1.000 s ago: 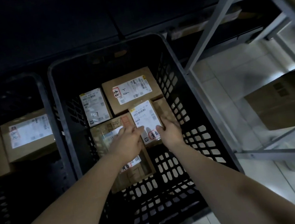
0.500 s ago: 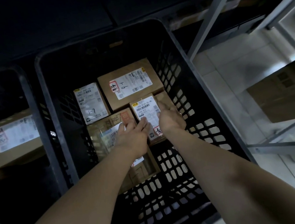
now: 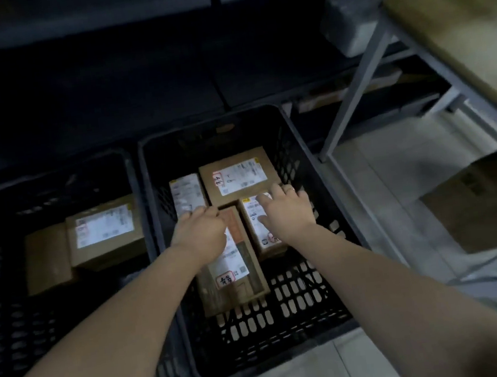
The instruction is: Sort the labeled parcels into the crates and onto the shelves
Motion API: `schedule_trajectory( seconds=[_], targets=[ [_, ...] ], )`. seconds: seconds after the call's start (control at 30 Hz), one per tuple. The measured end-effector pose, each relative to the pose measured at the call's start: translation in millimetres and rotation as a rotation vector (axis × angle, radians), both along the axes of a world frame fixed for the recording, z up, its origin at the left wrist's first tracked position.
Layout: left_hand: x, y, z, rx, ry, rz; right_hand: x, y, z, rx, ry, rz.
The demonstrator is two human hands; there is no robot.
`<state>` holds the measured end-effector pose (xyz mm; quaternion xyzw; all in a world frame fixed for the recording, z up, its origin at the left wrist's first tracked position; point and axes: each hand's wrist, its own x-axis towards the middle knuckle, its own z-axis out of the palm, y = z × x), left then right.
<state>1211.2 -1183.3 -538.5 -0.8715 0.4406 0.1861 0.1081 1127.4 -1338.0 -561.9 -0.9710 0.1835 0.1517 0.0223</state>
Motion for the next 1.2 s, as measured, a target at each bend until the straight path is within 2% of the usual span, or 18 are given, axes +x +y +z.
schedule_trajectory(
  seconds=[0.17,0.3,0.57,0.67,0.77,0.87,1.03,1.2],
  targets=[
    [-38,65,84,-0.094,-0.173,0.181,-6,43,74,-0.007,-0.215,0.242],
    [-80,154,169,-0.159,-0.374,0.393,-6,122,157,0.035,-0.443,0.482],
    [-212,377,332,-0.184,-0.766,0.739,-42,348,334,0.19,-0.858,1.029],
    [-286,466,380,-0.135,-0.881,0.906,-80,453,392,0.294,-0.994,1.204],
    [-383,559,422,-0.061,-0.995,1.083,-151,573,443,0.414,-1.1,1.4],
    [-472,634,456,0.025,-1.099,1.197,-224,670,476,0.514,-1.165,1.543],
    [-595,721,486,0.106,-1.159,1.384,-325,784,506,0.638,-1.149,1.687],
    [-677,783,483,0.053,-1.166,1.563,-388,869,512,0.694,-1.057,1.786]
  ],
)
